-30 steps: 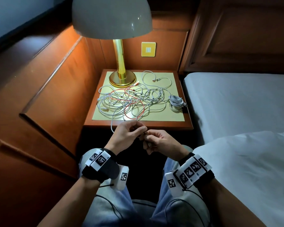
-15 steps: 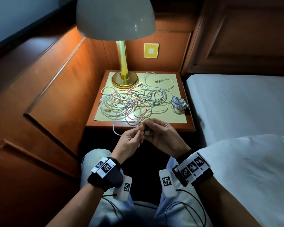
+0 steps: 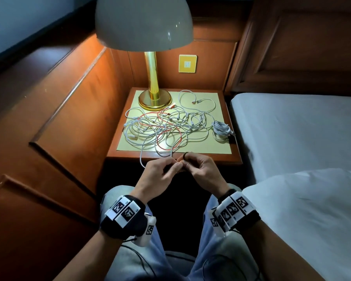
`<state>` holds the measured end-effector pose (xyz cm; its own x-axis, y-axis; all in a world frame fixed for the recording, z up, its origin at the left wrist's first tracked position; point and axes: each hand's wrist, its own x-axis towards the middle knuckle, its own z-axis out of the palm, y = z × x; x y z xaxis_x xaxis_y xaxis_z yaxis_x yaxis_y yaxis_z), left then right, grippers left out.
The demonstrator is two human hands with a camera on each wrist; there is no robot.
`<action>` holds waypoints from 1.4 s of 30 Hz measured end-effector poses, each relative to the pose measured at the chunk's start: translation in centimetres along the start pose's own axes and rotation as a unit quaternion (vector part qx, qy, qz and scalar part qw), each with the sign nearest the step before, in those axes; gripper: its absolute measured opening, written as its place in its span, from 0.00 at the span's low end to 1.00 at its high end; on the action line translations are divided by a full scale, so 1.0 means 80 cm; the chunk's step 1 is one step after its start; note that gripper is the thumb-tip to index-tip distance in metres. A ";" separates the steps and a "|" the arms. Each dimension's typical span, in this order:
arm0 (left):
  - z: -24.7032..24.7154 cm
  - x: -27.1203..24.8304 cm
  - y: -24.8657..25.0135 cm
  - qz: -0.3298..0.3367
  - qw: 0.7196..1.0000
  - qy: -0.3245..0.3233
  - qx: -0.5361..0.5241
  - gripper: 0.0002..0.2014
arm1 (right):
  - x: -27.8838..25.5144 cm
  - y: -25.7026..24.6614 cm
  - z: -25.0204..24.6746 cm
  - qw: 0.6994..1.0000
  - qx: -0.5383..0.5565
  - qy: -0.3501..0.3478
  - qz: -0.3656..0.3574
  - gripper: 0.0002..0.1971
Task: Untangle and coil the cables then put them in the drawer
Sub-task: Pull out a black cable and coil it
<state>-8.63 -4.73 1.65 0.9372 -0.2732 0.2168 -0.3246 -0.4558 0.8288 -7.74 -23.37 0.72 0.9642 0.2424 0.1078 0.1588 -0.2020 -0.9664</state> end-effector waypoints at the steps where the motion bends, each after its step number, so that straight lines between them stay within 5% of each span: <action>1: -0.002 0.001 0.001 0.006 1.000 0.006 0.001 0.07 | -0.002 0.002 0.001 0.999 0.028 -0.015 0.014 0.10; 10: -0.007 0.021 0.007 0.002 0.998 -0.011 -0.066 0.09 | -0.019 -0.008 0.006 0.955 0.263 -0.096 0.103 0.16; 16: -0.005 0.025 0.007 -0.046 0.992 -0.006 -0.115 0.11 | -0.021 -0.006 0.005 0.936 0.305 -0.135 0.117 0.08; 24: 0.009 0.013 0.019 -0.150 0.896 -0.024 -0.416 0.16 | -0.021 -0.029 0.000 0.900 0.372 -0.200 0.104 0.10; 29: 0.030 0.009 -0.001 -0.154 0.909 0.022 -0.387 0.07 | -0.013 -0.042 0.005 0.874 0.448 -0.173 0.078 0.11; 33: 0.042 -0.007 -0.010 -0.129 0.964 -0.022 -0.233 0.18 | 0.004 -0.053 -0.003 0.911 0.406 -0.059 0.034 0.09; 37: 0.040 -0.016 -0.002 -0.078 0.984 -0.060 -0.148 0.11 | 0.018 -0.046 -0.006 0.974 0.222 0.053 -0.013 0.08; 42: 0.029 -0.005 0.005 0.024 0.999 -0.023 -0.011 0.07 | 0.014 -0.029 -0.002 0.995 -0.056 0.059 -0.055 0.08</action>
<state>-9.41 -6.74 0.72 0.9131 -0.3343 0.2333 -0.3664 -0.4220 0.8293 -6.96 -22.76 3.11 0.9567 0.1579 0.2446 0.2814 -0.2864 -0.9158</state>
